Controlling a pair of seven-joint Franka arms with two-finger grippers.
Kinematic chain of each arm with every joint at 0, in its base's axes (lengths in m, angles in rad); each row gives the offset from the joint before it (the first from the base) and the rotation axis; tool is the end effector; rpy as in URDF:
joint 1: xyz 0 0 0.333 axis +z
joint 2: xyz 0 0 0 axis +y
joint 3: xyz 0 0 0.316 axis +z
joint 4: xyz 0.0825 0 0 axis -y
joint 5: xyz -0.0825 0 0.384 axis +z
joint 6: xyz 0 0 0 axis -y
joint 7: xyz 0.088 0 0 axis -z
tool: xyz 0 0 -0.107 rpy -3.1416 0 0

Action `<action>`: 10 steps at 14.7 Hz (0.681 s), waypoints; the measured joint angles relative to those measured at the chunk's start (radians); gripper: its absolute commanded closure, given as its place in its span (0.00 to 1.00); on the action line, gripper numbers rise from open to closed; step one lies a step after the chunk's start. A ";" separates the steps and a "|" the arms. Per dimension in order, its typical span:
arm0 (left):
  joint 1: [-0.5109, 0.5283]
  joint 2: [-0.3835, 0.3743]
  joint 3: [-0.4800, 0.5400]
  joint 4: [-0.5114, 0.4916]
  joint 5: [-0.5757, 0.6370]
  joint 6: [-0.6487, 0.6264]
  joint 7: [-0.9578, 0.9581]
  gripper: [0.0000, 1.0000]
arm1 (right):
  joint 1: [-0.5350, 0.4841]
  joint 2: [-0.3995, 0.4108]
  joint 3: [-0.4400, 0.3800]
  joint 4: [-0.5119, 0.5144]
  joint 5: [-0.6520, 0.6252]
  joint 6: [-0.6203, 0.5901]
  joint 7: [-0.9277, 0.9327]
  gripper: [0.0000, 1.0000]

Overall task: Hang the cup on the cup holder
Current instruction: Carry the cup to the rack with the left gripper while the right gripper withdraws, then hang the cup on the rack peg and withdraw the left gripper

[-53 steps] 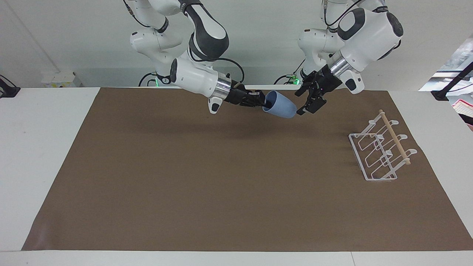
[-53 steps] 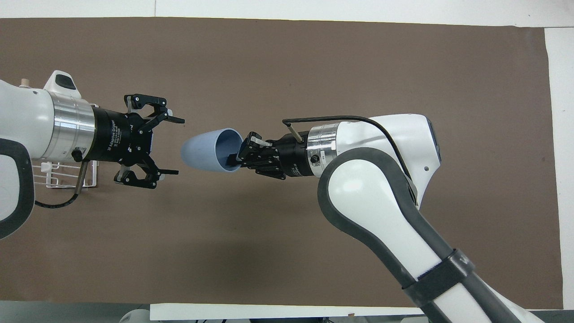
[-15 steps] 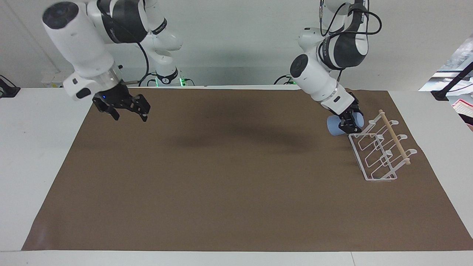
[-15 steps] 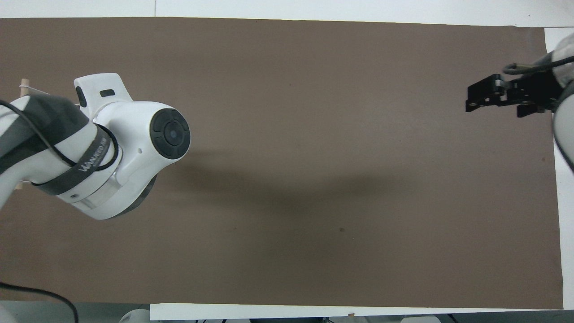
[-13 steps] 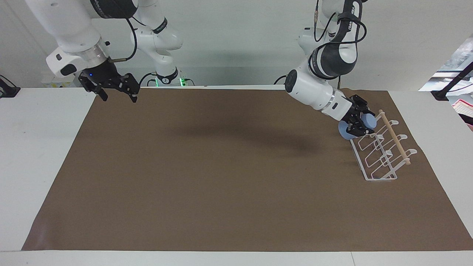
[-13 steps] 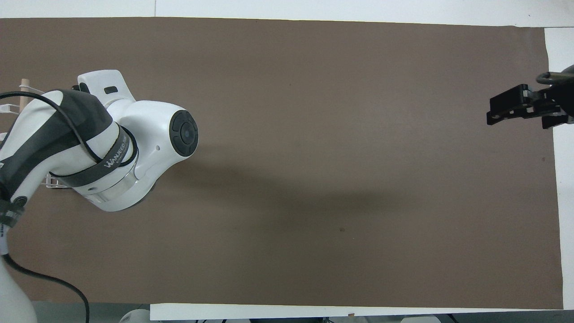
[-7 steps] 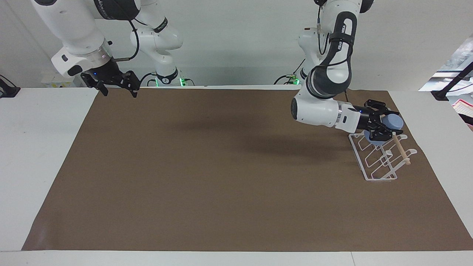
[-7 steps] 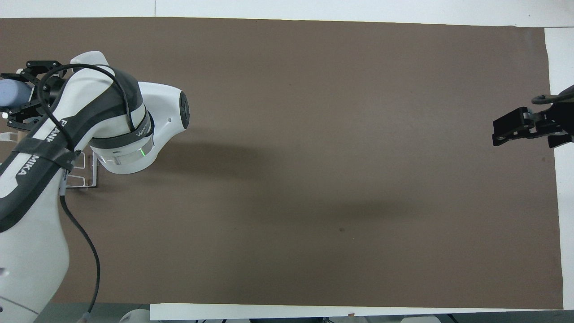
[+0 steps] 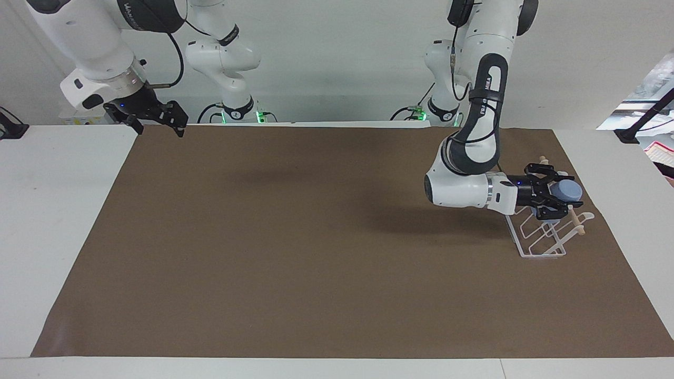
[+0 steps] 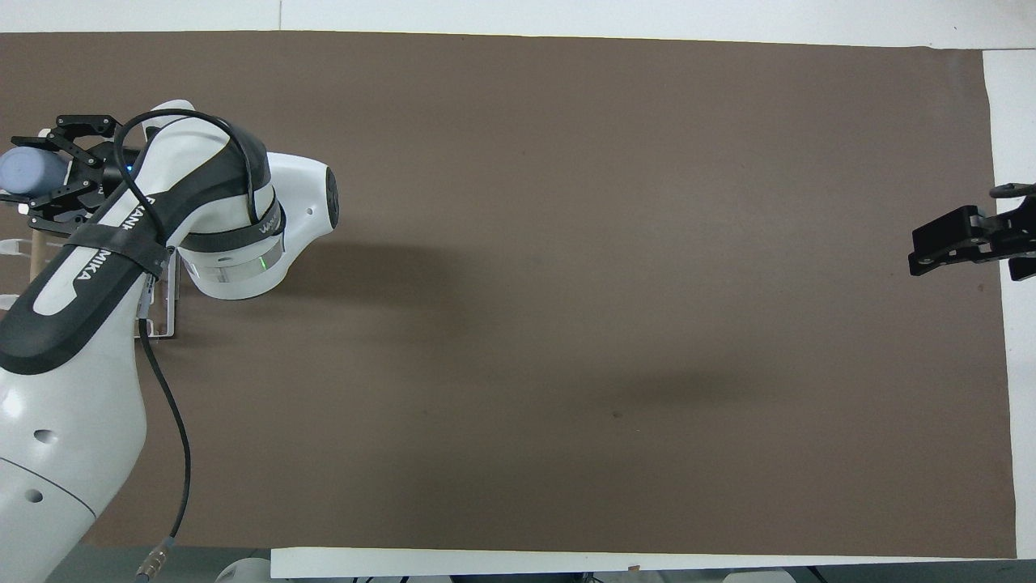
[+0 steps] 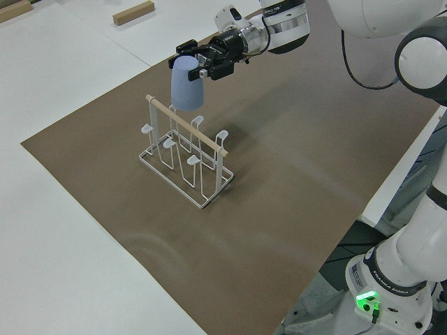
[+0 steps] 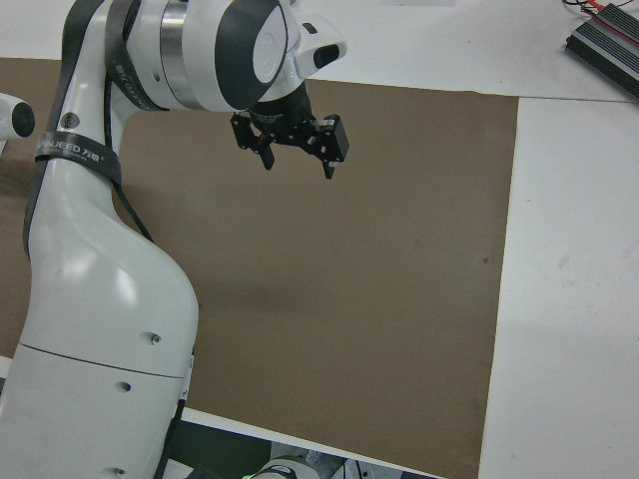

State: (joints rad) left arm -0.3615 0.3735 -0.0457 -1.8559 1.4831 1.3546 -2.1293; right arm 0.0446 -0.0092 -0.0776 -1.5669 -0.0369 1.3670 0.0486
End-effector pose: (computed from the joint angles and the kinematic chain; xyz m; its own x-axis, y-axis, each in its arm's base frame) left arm 0.5906 -0.1180 0.3784 0.0955 -0.0652 0.9933 0.9793 -0.1730 -0.1055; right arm 0.5282 -0.0222 0.6156 0.9783 -0.0882 -0.1875 -0.0811 -0.9957 0.0453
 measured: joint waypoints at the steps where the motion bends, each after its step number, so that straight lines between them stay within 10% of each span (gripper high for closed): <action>1: 0.004 0.002 0.000 0.000 0.000 0.001 -0.010 1.00 | 0.000 0.000 0.000 -0.003 0.000 0.000 0.000 0.00; 5: 0.016 0.033 0.000 0.001 0.000 0.010 -0.032 0.99 | 0.002 0.000 0.002 -0.005 0.000 0.000 0.000 0.00; 8: 0.024 0.062 -0.001 0.003 0.000 0.049 -0.051 0.06 | 0.002 0.000 0.002 -0.005 0.000 0.000 0.000 0.00; 10: 0.027 0.068 -0.003 0.005 -0.003 0.091 -0.052 0.00 | 0.002 0.000 0.002 -0.005 0.000 0.000 0.000 0.00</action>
State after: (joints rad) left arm -0.3343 0.4414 -0.0485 -1.8507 1.4803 1.4453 -2.1811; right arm 0.0462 -0.0093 -0.0759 -1.5718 -0.0369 1.3670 0.0486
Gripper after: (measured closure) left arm 0.242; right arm 0.000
